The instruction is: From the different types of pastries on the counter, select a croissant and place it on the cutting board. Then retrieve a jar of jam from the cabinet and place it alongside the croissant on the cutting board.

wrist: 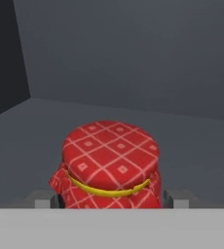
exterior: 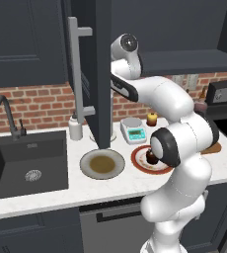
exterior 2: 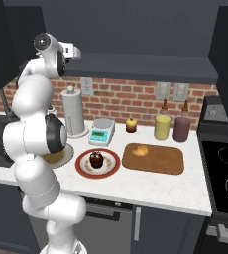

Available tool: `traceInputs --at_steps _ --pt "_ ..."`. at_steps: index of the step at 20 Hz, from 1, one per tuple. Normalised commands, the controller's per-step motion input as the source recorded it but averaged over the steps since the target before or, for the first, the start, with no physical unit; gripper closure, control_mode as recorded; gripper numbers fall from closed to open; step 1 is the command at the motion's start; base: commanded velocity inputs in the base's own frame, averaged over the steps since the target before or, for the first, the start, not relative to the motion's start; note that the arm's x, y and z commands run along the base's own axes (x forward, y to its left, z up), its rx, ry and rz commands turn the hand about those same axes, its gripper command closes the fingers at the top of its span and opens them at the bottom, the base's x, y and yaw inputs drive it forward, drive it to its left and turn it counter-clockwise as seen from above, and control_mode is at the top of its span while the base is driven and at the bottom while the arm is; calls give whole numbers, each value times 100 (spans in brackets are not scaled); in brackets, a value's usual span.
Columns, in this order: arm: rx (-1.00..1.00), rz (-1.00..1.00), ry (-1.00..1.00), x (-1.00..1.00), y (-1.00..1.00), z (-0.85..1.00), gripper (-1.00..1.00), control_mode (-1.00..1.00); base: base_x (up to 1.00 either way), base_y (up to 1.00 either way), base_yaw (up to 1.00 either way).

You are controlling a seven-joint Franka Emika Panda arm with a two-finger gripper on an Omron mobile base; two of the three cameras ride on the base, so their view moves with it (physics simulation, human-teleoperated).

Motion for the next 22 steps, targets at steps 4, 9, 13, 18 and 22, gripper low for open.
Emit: traceInputs --at_steps 4,9,13,18,22 --pt "0 0 0 0 0 0 100 -100 0 0 0" --pt "0 0 0 0 0 0 100 -100 0 0 0" --pt "0 0 0 -5 0 0 100 -100 0 0 0" --pt "1 -1 0 -31 -3 18 100 -100 0 0 0" --pt "5 -2 -2 -46 -10 46 100 -100 0 0 0"
